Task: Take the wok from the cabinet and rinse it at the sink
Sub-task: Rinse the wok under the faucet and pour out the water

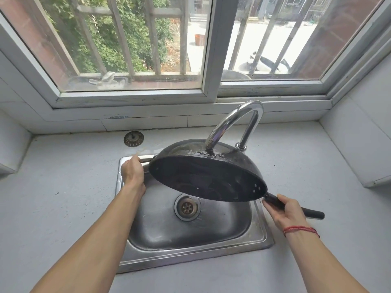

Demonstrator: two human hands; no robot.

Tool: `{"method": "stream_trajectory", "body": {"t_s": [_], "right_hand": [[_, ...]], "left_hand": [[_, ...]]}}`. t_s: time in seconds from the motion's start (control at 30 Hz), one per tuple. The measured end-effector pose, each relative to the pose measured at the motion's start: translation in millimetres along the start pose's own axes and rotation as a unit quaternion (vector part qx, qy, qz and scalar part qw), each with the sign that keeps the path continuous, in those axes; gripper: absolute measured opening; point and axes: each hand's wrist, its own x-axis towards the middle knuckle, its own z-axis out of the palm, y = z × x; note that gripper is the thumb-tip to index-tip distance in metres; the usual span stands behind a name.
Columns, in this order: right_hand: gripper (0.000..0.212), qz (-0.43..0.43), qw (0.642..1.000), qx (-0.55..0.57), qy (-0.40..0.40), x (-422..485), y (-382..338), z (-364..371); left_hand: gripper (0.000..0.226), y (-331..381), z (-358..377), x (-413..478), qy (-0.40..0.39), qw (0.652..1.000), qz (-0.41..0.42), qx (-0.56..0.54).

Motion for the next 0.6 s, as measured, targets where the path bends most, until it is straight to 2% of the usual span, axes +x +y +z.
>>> {"method": "stream_trajectory", "body": {"t_s": [0.37, 0.6], "right_hand": [[0.004, 0.018, 0.998, -0.045, -0.036, 1, 10, 26], [0.006, 0.018, 0.997, -0.057, -0.046, 5, 20, 51]], "left_hand": [[0.01, -8, -44, 3, 0.056, 0.997, -0.042, 0.017], [0.016, -16, -70, 0, 0.099, 0.994, -0.054, 0.002]]}}
